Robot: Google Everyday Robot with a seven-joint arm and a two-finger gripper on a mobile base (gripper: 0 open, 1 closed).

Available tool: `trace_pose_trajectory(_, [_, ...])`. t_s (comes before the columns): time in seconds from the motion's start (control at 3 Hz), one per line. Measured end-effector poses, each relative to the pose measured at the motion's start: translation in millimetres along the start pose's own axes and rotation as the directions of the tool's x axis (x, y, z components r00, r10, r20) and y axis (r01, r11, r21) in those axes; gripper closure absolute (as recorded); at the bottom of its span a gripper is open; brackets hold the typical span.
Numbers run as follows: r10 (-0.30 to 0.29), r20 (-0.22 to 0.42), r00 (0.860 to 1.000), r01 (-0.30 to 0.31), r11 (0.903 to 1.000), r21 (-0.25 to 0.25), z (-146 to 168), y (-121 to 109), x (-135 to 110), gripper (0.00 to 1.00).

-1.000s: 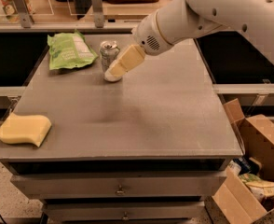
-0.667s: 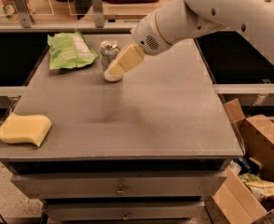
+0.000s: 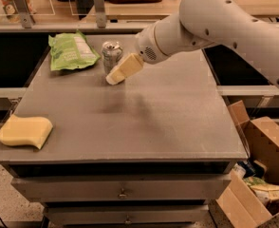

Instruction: Move 7up can near sponge

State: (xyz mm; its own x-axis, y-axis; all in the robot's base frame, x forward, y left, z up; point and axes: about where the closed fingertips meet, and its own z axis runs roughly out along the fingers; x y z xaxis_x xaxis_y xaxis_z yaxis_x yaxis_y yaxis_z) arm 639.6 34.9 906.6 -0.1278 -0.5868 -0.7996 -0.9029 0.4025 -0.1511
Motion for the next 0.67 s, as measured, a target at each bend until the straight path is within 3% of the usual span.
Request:
trace_pose_trajectory(0.33, [0.02,0.043,0.999,-0.022,0.999,0.039,18.5,-15.7,18.5,0.0])
trace_pose_trajectory(0.67, [0.04,0.136,0.99,-0.048,0.9973,0.057,32.0,-31.1,32.4,0.0])
